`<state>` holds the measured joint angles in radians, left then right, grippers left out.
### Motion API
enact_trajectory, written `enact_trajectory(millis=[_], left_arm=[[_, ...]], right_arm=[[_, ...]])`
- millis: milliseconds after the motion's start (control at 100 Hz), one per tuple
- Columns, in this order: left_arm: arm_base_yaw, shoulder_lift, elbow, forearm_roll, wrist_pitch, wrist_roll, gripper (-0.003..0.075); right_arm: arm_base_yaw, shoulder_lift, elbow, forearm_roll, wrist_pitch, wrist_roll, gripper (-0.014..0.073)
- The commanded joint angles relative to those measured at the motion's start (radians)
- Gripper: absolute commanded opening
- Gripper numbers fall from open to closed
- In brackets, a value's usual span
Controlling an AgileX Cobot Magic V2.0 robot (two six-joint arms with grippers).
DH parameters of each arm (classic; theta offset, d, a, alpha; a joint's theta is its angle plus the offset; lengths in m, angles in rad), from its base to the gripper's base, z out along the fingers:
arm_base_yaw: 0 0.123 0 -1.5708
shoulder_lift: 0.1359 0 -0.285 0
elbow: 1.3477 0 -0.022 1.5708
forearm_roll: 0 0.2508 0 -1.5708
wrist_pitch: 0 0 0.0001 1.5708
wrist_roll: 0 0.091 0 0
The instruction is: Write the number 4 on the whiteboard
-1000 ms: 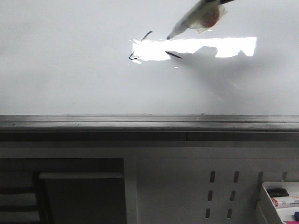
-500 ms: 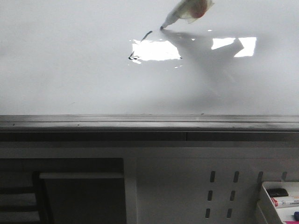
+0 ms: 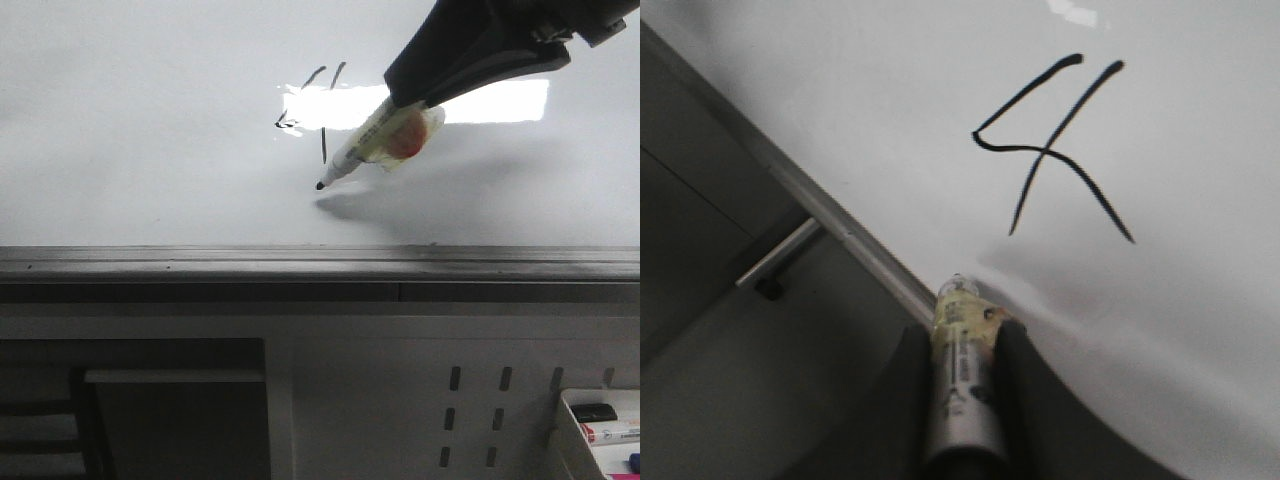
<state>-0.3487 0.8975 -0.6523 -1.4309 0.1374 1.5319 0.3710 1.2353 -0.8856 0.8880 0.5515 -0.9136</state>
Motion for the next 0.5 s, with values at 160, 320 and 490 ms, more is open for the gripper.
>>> enact_trajectory(millis=[160,320,490], left_arm=[[0.001,0.004,-0.030,-0.048,0.215,-0.007,0.0512],[0.001,0.041,-0.041,-0.054,0.368,0.012,0.0512],[0.000,0.077,-0.086,-0.055,0.498,0.029,0.0509]], right_arm=[[-0.001,-0.151,-0.028,0.020,0.061,0.005,-0.0052],[-0.001,-0.162,-0.030,0.022,0.112,0.005,-0.0053],[-0.001,-0.162,-0.030,0.080,0.129,0.005,-0.0053]])
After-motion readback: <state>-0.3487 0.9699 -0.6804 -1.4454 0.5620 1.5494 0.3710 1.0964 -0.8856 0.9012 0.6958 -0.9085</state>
